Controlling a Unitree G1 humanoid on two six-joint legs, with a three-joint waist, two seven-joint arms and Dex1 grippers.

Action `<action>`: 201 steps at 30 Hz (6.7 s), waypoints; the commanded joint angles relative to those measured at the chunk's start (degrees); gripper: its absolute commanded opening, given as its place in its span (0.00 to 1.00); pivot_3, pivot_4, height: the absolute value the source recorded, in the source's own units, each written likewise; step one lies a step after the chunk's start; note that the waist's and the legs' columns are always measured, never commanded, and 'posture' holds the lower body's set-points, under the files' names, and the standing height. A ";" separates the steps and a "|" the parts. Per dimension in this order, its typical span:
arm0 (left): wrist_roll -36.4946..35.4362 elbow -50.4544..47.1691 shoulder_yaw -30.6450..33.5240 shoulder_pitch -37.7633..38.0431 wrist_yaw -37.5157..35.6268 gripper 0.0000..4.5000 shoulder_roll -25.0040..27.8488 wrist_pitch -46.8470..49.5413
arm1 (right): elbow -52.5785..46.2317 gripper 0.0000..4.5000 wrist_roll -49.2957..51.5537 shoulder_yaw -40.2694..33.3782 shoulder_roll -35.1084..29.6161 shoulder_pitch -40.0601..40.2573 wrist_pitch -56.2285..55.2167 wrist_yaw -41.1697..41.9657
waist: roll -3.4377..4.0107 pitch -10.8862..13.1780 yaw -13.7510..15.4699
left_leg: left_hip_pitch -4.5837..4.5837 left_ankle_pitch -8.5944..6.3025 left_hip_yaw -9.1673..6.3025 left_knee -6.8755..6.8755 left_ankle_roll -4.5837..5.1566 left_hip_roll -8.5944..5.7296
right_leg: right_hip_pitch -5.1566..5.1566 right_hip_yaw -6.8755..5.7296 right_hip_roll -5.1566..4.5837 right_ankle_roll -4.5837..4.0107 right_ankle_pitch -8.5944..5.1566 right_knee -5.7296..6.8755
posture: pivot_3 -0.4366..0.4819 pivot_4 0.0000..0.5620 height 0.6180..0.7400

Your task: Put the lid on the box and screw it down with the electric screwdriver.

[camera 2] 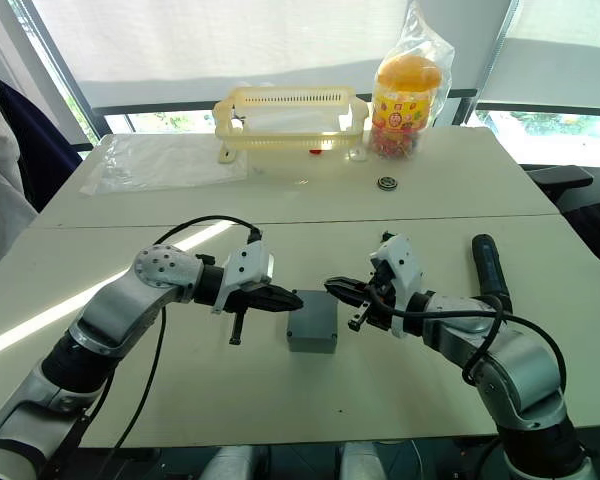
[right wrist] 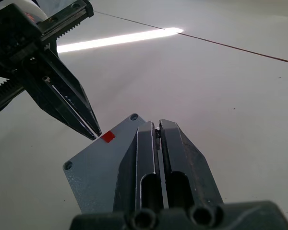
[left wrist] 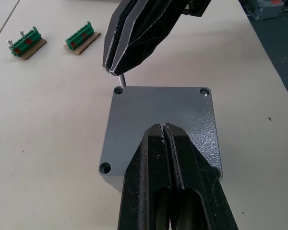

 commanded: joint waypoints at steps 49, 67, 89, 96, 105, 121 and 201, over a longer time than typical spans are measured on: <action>-5.18 -2.78 3.84 -1.30 0.63 0.00 -1.26 3.24 | 6.08 0.99 17.34 -19.44 -4.02 -3.80 8.37 3.43 | 0.01 0.01 0.11 | -0.01 0.00 -0.01 0.00 0.00 0.00 | 0.01 0.00 0.00 0.01 0.00 0.00 | 0.48 0.27 1.00; -6.60 -6.28 2.38 -1.71 2.81 0.00 -3.16 1.82 | 42.89 0.99 -0.11 -6.33 -41.92 -15.08 19.50 8.90 | 0.07 0.01 -0.30 | 0.00 -0.01 0.18 -0.02 0.02 0.02 | -0.05 0.10 -0.03 -0.17 -0.09 -0.09 | 0.48 0.27 1.00; -5.32 -7.51 -0.78 2.91 8.91 0.00 -7.66 3.19 | 86.55 0.99 -31.51 28.34 -26.91 -46.77 10.71 34.62 | 0.25 0.06 -0.25 | -0.06 0.00 0.22 -0.05 0.00 -0.08 | -0.15 0.15 -0.07 0.02 0.01 -0.10 | 0.48 0.27 1.00; -3.76 -7.40 -1.77 3.86 9.67 0.00 -6.98 2.38 | 88.08 0.99 -35.67 28.19 -24.70 -45.94 9.18 37.58 | 0.28 0.04 -0.26 | -0.05 0.00 0.22 -0.04 -0.01 -0.08 | -0.15 0.16 -0.07 0.02 0.01 -0.08 | 0.48 0.27 1.00; -3.29 -5.27 -1.44 2.82 9.12 0.00 -7.12 1.10 | 88.45 0.73 -40.34 28.24 -22.46 -42.81 7.05 37.19 | 0.14 -0.03 -0.15 | -0.01 0.00 0.16 0.01 -0.02 -0.08 | -0.03 0.11 -0.07 0.02 0.01 -0.08 | 0.48 0.27 1.00; -2.62 2.13 -0.21 -0.98 0.54 0.00 -1.63 -2.94 | 47.24 0.40 -30.62 -25.65 -17.70 -28.81 19.59 -0.59 | 0.47 -0.03 0.01 | -0.21 0.00 0.14 0.17 -0.02 -0.17 | -0.20 0.13 -0.15 0.07 0.01 0.07 | 0.48 0.27 1.00; 7.32 7.92 -6.51 -2.49 -1.67 0.00 -3.74 -5.65 | -6.09 0.40 -4.11 -3.13 19.62 7.71 -22.57 -12.34 | 0.53 -0.09 -0.12 | 0.00 0.02 0.05 -0.15 -0.04 -0.05 | -0.19 0.12 0.00 0.03 -0.01 0.15 | 0.48 0.27 1.00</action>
